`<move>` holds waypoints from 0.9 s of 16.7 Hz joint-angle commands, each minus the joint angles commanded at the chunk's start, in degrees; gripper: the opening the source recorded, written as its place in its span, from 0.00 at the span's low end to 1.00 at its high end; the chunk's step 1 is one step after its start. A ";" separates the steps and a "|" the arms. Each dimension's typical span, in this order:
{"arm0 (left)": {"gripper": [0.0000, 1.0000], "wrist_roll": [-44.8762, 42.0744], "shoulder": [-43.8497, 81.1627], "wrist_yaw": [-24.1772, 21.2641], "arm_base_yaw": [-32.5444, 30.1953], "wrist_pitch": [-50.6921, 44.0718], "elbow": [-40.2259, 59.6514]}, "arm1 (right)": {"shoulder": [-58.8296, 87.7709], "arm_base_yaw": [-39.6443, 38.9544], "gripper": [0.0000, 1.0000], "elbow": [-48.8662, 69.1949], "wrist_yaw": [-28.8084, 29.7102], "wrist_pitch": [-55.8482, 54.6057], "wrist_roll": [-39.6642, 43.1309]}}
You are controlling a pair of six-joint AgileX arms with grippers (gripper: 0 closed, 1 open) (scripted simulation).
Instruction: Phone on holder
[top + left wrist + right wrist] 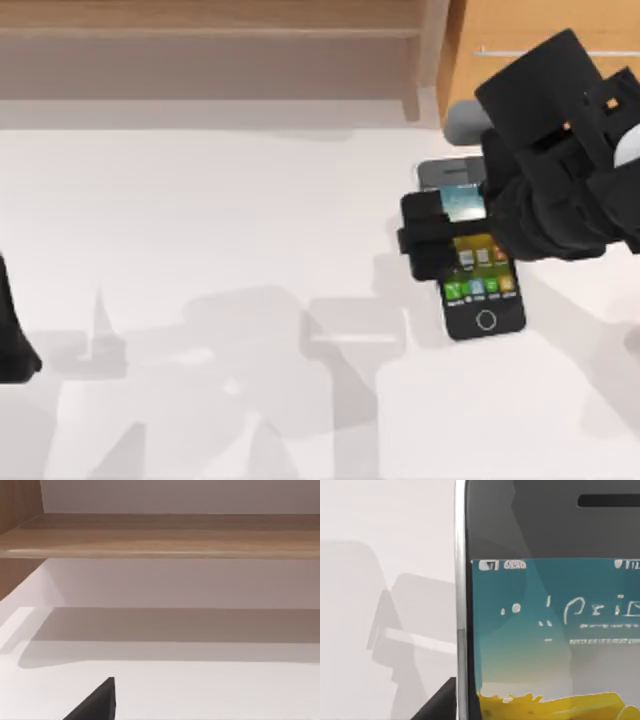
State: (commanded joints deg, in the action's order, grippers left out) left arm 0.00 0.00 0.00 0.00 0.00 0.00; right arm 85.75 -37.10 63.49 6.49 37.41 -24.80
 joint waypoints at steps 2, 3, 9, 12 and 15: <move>1.00 0.00 0.00 0.00 0.00 0.00 0.00 | -5.00 1.69 0.00 -2.12 1.49 -2.01 1.35; 1.00 0.00 0.00 0.00 0.00 0.00 0.00 | -7.52 2.53 0.00 -3.40 2.31 -2.91 1.98; 1.00 0.00 0.00 0.00 0.00 0.00 0.00 | -22.06 7.15 0.00 -11.87 7.77 -7.87 4.86; 1.00 0.00 0.00 0.00 0.00 0.00 0.00 | -29.01 9.96 0.00 -16.36 11.47 -10.19 5.95; 1.00 0.00 0.00 0.00 0.00 0.00 0.00 | -35.78 12.56 0.00 -20.66 15.22 -12.49 7.21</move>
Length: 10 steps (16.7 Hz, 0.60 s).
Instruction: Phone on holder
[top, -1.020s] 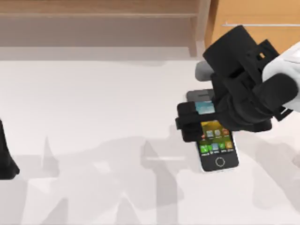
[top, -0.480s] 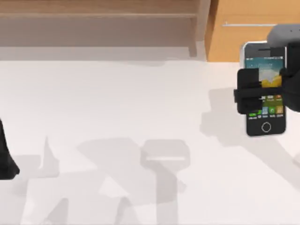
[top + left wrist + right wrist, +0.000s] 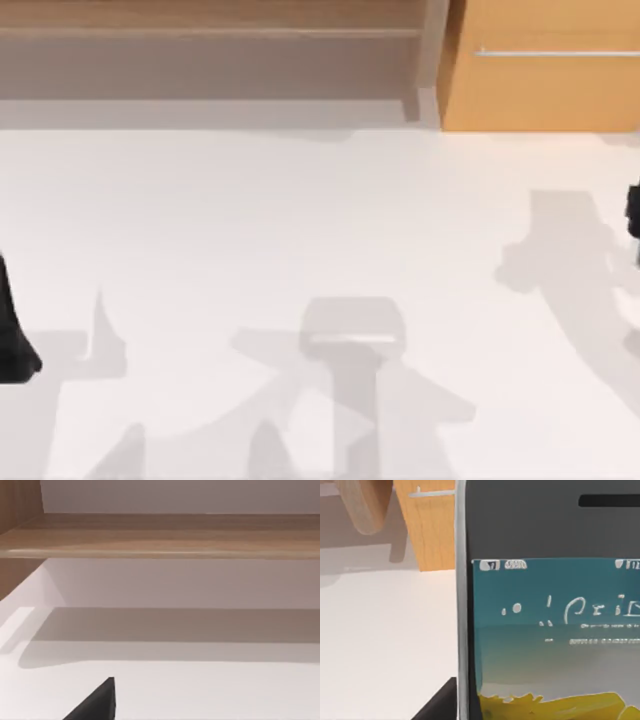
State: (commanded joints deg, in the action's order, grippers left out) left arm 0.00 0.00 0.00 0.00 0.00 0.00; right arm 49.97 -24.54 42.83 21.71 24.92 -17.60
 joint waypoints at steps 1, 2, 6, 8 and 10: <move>1.00 0.00 0.00 0.00 0.00 0.00 0.00 | -1.92 0.80 0.00 -1.23 1.02 -0.65 0.24; 1.00 0.00 0.00 0.00 0.00 0.00 0.00 | -3.82 1.78 0.00 -2.74 2.18 -1.24 0.38; 1.00 0.00 0.00 0.00 0.00 0.00 0.00 | -12.35 7.98 0.00 -11.91 8.61 -2.79 -0.11; 1.00 0.00 0.00 0.00 0.00 0.00 0.00 | -15.87 11.11 0.00 -16.12 11.51 -3.02 -0.44; 1.00 0.00 0.00 0.00 0.00 0.00 0.00 | -17.66 13.02 0.00 -18.42 13.24 -2.91 -0.43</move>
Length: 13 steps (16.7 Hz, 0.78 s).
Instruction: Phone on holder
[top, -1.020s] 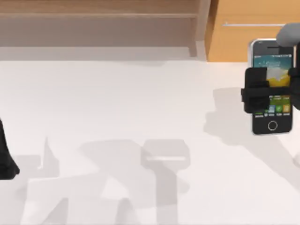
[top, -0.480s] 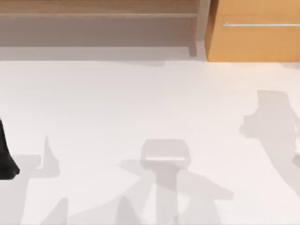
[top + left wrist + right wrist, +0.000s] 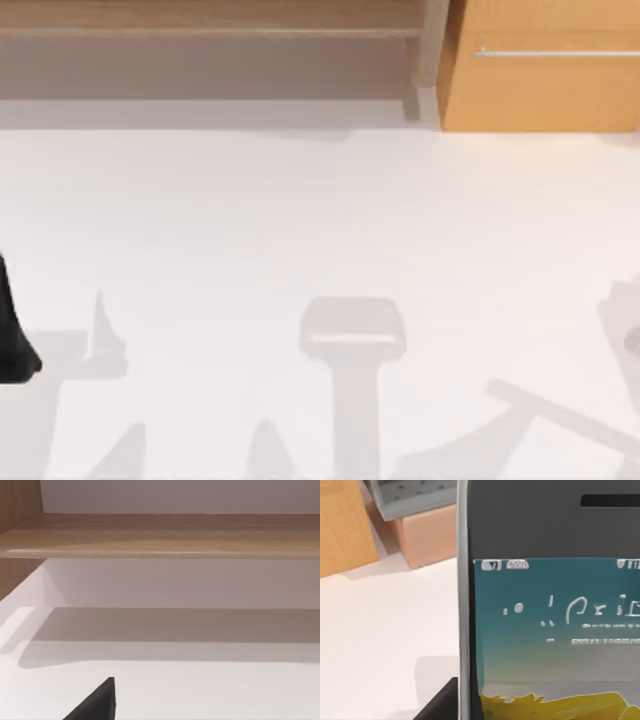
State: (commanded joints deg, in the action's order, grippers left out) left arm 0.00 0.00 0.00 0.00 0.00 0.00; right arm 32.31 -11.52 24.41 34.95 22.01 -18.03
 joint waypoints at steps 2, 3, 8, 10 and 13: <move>1.00 0.00 0.00 0.00 0.00 0.00 0.00 | -0.23 0.29 0.00 -0.30 0.27 0.03 0.02; 1.00 0.00 0.00 0.00 0.00 0.00 0.00 | -0.23 0.29 0.00 -0.30 0.27 0.03 0.02; 1.00 0.00 0.00 0.00 0.00 0.00 0.00 | 0.79 0.29 0.00 -0.89 -0.33 -0.33 0.07; 1.00 0.00 0.00 0.00 0.00 0.00 0.00 | 1.74 1.15 0.00 -1.28 -1.22 -1.66 0.77; 1.00 0.00 0.00 0.00 0.00 0.00 0.00 | 3.91 3.52 0.00 -1.17 -2.58 -5.10 3.23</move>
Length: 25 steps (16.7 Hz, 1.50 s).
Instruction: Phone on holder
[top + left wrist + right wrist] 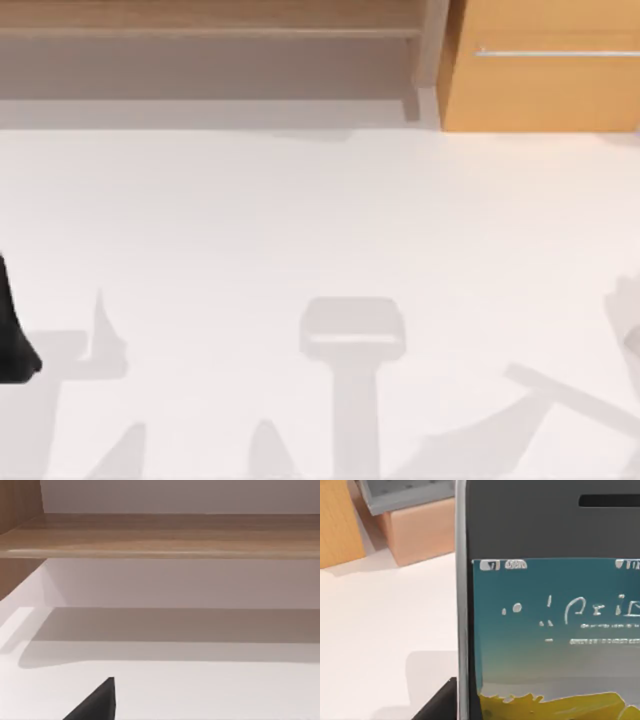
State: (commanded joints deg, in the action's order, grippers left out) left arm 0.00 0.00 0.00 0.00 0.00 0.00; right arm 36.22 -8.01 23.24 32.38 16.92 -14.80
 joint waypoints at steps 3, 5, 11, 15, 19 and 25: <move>1.00 0.00 0.00 0.00 0.00 0.00 0.00 | 3.32 2.74 0.00 -0.08 -1.55 -4.52 2.78; 1.00 0.00 0.00 0.00 0.00 0.00 0.00 | 5.56 4.54 0.00 -0.50 -3.08 -7.89 3.67; 1.00 0.00 0.00 0.00 0.00 0.00 0.00 | 9.52 7.60 0.00 -2.31 -6.63 -14.64 2.48; 1.00 0.00 0.00 0.00 0.00 0.00 0.00 | 9.52 7.60 0.08 -2.31 -6.63 -14.64 2.48; 1.00 0.00 0.00 0.00 0.00 0.00 0.00 | 9.52 7.60 0.38 -2.31 -6.63 -14.64 2.48; 1.00 0.00 0.00 0.00 0.00 0.00 0.00 | 9.52 7.60 0.83 -2.31 -6.63 -14.64 2.48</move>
State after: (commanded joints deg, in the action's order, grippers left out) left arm 0.00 0.00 0.00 0.00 0.00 0.00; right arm 45.74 -0.41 20.93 25.75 2.28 -12.31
